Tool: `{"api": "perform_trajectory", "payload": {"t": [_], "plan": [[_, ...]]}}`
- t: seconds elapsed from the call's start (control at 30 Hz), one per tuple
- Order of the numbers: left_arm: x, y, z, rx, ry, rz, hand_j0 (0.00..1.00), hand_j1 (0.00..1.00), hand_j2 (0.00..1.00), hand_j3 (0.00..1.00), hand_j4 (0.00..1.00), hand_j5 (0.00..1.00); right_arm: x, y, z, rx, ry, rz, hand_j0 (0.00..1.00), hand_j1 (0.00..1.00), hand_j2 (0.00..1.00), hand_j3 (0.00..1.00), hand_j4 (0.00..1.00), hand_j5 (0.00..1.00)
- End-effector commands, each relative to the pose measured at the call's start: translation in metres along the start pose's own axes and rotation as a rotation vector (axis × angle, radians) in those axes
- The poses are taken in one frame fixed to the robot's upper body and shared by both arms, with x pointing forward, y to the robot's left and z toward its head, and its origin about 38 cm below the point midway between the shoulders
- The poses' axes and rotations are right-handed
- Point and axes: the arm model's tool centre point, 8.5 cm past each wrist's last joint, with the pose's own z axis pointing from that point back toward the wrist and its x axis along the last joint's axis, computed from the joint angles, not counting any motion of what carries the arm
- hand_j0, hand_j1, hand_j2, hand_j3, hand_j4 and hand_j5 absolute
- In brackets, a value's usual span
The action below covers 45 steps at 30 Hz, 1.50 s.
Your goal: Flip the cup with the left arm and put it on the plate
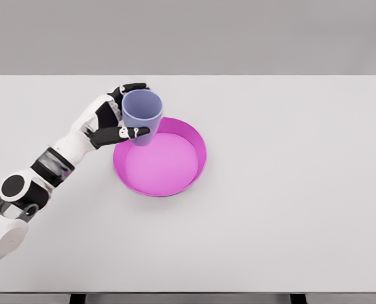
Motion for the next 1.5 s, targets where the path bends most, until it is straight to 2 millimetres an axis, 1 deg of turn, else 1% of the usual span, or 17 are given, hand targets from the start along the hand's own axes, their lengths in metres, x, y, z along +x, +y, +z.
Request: {"api": "perform_trajectory", "payload": {"t": [0.0, 0.17, 0.23, 0.37, 0.53, 0.83, 0.93, 1.03, 1.1, 1.33, 1.37, 1.4, 1.47], "plan": [[-0.004, 0.0, -0.002, 0.011, -0.017, 0.017, 0.78, 0.78, 0.78, 0.78, 0.78, 0.78, 0.0, 0.0, 0.0, 0.0, 0.0, 0.0, 1.0, 1.0, 1.0, 1.0, 1.0, 1.0], [-0.018, -0.001, -0.005, 0.035, -0.011, 0.048, 0.78, 0.78, 0.78, 0.78, 0.78, 0.78, 0.0, 0.0, 0.0, 0.0, 0.0, 0.0, 1.0, 1.0, 1.0, 1.0, 1.0, 1.0], [-0.019, -0.002, -0.007, 0.035, -0.011, 0.052, 0.78, 0.78, 0.78, 0.78, 0.78, 0.78, 0.0, 0.0, 0.0, 0.0, -0.002, 0.0, 1.0, 1.0, 1.0, 1.0, 1.0, 1.0], [-0.028, -0.002, -0.008, 0.049, 0.0, 0.068, 0.79, 0.79, 0.79, 0.79, 0.79, 0.79, 0.0, 0.0, 0.0, 0.0, 0.0, 0.0, 1.0, 1.0, 1.0, 1.0, 1.0, 1.0], [-0.038, -0.006, -0.009, 0.055, 0.009, 0.09, 0.8, 0.8, 0.8, 0.8, 0.8, 0.8, 0.0, 0.0, 0.0, 0.0, 0.0, 0.0, 1.0, 1.0, 1.0, 1.0, 1.0, 1.0], [-0.047, -0.007, -0.009, 0.067, 0.025, 0.106, 0.81, 0.81, 0.81, 0.81, 0.81, 0.81, 0.0, 0.0, 0.0, 0.0, 0.0, 0.0, 1.0, 1.0, 1.0, 1.0, 1.0, 1.0], [-0.052, -0.011, -0.008, 0.069, 0.029, 0.116, 0.81, 0.81, 0.81, 0.81, 0.81, 0.81, 0.0, 0.0, 0.0, 0.0, -0.002, 0.0, 1.0, 1.0, 1.0, 1.0, 1.0, 1.0], [-0.054, -0.011, -0.008, 0.069, 0.034, 0.12, 0.84, 0.84, 0.84, 0.84, 0.84, 0.84, 0.0, 0.0, 0.0, 0.0, 0.0, 0.0, 1.0, 1.0, 1.0, 1.0, 1.0, 1.0], [-0.056, -0.012, -0.006, 0.073, 0.037, 0.126, 0.84, 0.84, 0.84, 0.84, 0.84, 0.84, 0.0, 0.0, 0.0, 0.0, 0.0, 0.0, 1.0, 1.0, 1.0, 1.0, 1.0, 1.0], [-0.058, -0.014, -0.006, 0.072, 0.039, 0.13, 0.85, 0.85, 0.85, 0.85, 0.85, 0.85, 0.0, 0.0, 0.0, 0.0, -0.002, 0.0, 1.0, 1.0, 1.0, 1.0, 1.0, 1.0], [-0.058, -0.014, -0.005, 0.074, 0.034, 0.129, 0.91, 0.91, 0.91, 0.91, 0.91, 0.91, 0.0, 0.0, 0.0, 0.0, -0.002, 0.0, 1.0, 1.0, 1.0, 1.0, 1.0, 1.0], [-0.057, -0.014, -0.005, 0.074, 0.024, 0.124, 1.0, 1.0, 1.0, 1.0, 1.0, 1.0, 0.0, 0.0, 0.0, 0.0, -0.002, 0.0, 1.0, 1.0, 1.0, 1.0, 1.0, 1.0], [-0.056, -0.013, -0.005, 0.074, 0.022, 0.121, 1.0, 1.0, 1.0, 1.0, 1.0, 1.0, 0.0, 0.0, 0.0, 0.0, -0.002, 0.0, 1.0, 1.0, 1.0, 1.0, 1.0, 1.0]]}}
